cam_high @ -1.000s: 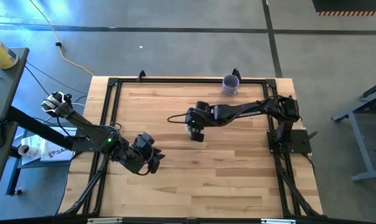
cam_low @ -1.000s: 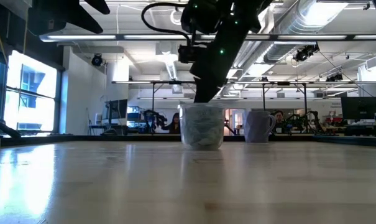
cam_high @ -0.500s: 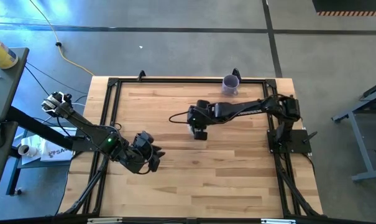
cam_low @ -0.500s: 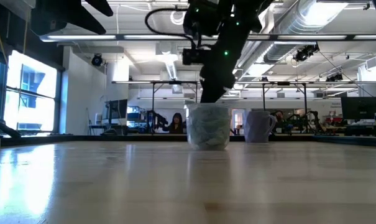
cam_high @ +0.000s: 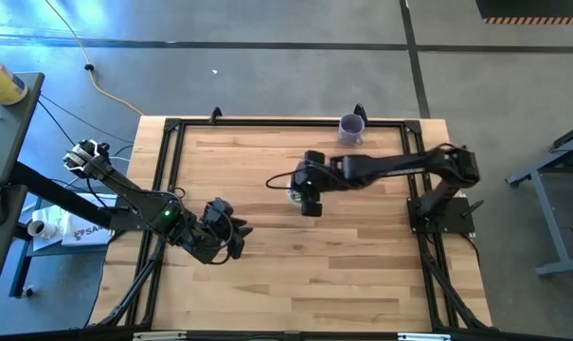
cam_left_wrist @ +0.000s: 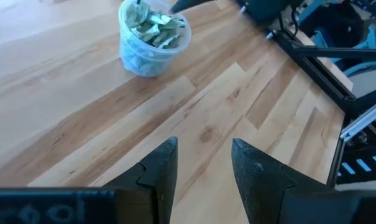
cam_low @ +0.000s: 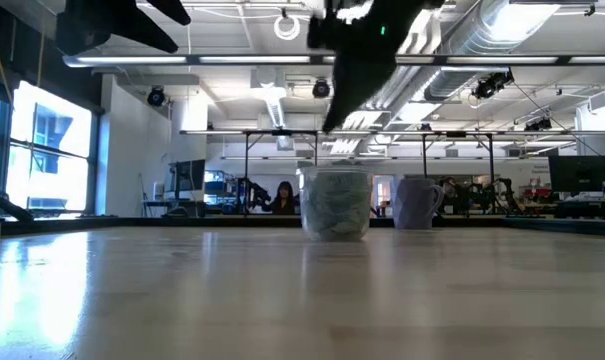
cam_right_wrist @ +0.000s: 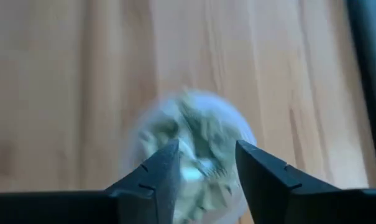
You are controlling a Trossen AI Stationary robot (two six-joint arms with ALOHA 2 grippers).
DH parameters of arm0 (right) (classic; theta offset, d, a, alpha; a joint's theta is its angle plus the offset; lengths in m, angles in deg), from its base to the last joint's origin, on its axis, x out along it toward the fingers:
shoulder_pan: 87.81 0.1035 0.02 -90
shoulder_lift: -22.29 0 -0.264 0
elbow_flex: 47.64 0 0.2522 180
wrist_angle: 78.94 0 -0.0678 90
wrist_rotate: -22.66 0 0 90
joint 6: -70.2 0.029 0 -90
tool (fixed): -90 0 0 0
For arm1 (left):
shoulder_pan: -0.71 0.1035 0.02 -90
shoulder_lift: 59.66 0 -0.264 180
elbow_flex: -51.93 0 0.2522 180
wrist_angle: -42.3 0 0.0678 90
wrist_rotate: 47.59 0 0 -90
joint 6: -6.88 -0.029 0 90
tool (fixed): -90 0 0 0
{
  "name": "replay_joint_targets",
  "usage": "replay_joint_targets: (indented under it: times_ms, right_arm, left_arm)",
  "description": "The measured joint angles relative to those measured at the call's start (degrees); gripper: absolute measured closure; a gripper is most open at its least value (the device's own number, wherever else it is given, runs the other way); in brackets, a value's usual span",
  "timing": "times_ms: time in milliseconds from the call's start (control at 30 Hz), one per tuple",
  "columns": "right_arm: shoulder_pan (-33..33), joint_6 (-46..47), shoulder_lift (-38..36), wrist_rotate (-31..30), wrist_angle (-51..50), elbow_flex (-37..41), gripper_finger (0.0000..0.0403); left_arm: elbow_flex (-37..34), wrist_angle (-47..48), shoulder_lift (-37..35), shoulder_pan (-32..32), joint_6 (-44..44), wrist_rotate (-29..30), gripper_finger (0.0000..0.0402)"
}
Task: Pick and place Stevia / Truvia into bins
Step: Return to Home Position
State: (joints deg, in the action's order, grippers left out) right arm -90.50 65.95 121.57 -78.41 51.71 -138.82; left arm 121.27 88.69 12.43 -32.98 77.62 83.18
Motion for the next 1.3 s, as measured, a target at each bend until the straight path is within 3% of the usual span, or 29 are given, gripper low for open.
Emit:
replay_joint_targets:
  times_ms: [200,300,400,533,633,700,800,967,1300]
  right_arm:
    - [3.16,1.61,-7.99,-7.22,3.50,-0.09,0.0236]
    - [3.81,7.98,-11.94,-7.75,5.03,-0.09,0.0233]
    - [4.50,14.97,-16.12,-5.79,4.69,-0.09,0.0235]
    - [5.11,25.13,-22.04,0.84,4.60,-0.09,0.0240]
    - [6.12,26.36,-26.40,7.62,3.57,-0.11,0.0242]
    - [7.14,25.28,-29.20,10.91,0.62,-0.11,0.0241]
    - [7.68,26.89,-32.74,9.89,-5.98,0.51,0.0238]
    - [2.15,27.38,-39.31,10.94,-8.49,7.77,0.0233]
    - [-21.13,24.68,-57.49,25.60,13.81,32.20,0.0241]
  left_arm:
    - [-0.02,-2.22,-0.66,-0.02,-0.16,0.55,0.0218]
    - [-0.04,-3.87,-2.19,-0.02,-3.23,0.55,0.0218]
    - [-0.02,-5.42,-4.00,-0.04,-4.32,-0.35,0.0218]
    - [0.00,-8.09,-4.99,-0.13,-3.34,-8.35,0.0218]
    - [0.00,-11.52,-4.74,0.20,-11.84,-9.22,0.0218]
    - [0.00,-13.06,-4.76,2.95,-16.20,-12.98,0.0218]
    - [-0.23,-14.24,-4.84,8.57,-21.58,-18.12,0.0218]
    - [-3.78,-21.85,-7.40,17.66,-29.64,-26.47,0.0218]
    - [-16.18,-29.05,-22.72,31.00,-36.73,-32.83,0.0218]
